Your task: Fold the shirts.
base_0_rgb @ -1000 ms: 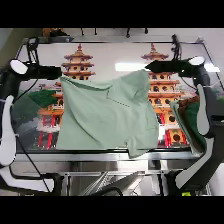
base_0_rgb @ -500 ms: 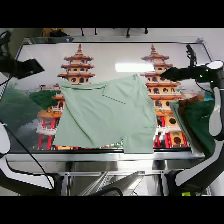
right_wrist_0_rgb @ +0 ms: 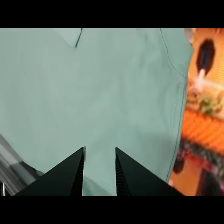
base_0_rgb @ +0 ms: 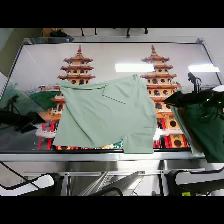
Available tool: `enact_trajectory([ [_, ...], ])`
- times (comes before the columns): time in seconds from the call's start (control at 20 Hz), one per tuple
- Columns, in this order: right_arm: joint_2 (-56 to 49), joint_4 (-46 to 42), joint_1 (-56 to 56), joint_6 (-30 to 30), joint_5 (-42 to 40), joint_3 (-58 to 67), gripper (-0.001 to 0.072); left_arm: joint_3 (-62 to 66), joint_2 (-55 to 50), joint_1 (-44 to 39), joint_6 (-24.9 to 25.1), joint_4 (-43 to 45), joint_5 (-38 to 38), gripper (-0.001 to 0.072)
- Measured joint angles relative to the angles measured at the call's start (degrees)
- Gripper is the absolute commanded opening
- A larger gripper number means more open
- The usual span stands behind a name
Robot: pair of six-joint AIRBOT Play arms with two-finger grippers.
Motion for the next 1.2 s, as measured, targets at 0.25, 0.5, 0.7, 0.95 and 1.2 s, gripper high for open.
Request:
enact_trajectory([
  [0.25,1.4,3.4,-0.1,-0.6,-5.8,-6.6,0.0227,-9.7,-1.5,1.1,5.0,-0.2,4.4,0.0471],
  [0.5,-0.1,5.1,-0.1,-0.8,-7.4,-8.0,0.0226,-11.3,-7.8,-1.4,7.4,-1.9,3.8,0.0470],
  [0.7,-0.4,5.5,-0.1,-0.8,-7.2,-8.2,0.0227,-9.8,-11.2,-5.0,9.1,-2.2,-1.6,0.0292],
  [0.95,-1.3,4.8,-0.1,-1.8,-7.4,-8.2,0.0363,-5.6,-12.3,-8.9,11.0,-4.3,3.9,0.0014],
  [1.2,-5.4,1.5,0.0,-2.1,-7.8,-8.2,0.0362,-1.3,-12.5,-9.9,10.7,-4.6,6.1,0.0014],
])
